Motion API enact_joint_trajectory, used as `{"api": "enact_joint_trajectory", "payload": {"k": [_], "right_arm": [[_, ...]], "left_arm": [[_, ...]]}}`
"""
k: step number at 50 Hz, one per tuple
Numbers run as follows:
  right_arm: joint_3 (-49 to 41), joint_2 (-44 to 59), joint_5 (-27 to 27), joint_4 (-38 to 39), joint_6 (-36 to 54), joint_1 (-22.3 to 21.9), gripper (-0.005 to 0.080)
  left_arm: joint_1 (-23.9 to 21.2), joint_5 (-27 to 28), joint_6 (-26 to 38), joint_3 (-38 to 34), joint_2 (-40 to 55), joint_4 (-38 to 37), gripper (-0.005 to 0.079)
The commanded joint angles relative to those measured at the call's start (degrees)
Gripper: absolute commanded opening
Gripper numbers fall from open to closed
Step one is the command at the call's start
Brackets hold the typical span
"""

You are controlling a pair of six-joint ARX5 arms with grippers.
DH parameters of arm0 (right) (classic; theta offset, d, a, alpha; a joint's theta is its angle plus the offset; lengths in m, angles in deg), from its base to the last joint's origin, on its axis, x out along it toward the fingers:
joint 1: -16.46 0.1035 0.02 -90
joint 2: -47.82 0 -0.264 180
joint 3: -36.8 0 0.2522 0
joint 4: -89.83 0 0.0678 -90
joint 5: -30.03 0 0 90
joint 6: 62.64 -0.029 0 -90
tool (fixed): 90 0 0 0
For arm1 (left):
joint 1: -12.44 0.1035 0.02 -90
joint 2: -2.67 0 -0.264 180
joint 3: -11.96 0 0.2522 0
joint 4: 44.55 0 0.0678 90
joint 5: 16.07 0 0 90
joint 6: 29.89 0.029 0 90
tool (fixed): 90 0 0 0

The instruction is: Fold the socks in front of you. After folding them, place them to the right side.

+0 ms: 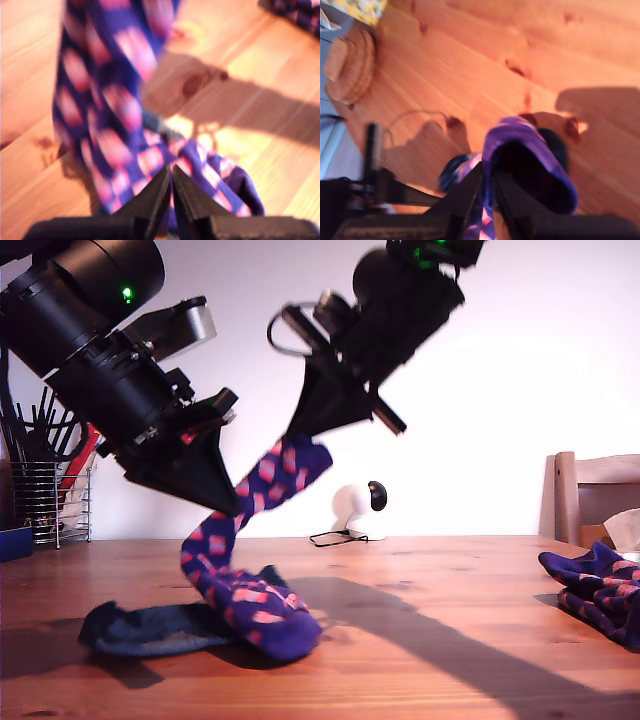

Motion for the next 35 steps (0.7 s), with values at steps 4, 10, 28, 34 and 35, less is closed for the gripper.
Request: {"api": "enact_joint_trajectory", "payload": {"k": [4,10,28,34,35], "right_arm": [[1.7,1.2,0.0,-1.4,0.3,0.4,-0.0013],[2.6,1.2,0.0,-2.8,1.3,0.4,-0.0013],[4.0,1.2,0.0,-5.2,2.4,0.1,-0.0013],[4.0,1.1,0.0,-5.9,3.1,-0.3,-0.0013],[4.0,1.1,0.0,-6.0,3.2,-0.3,-0.0013]], "left_arm": [[0.0,-2.5,1.5,-0.4,0.8,0.0,-0.0021],[0.6,-3.0,1.7,-0.4,2.8,0.1,-0.0021],[2.8,-2.8,2.8,-0.4,13.2,3.0,-0.0021],[3.4,-2.9,3.2,-0.4,14.4,3.6,-0.0021],[3.6,-2.9,3.3,-0.4,14.6,3.7,-0.0021]]}}
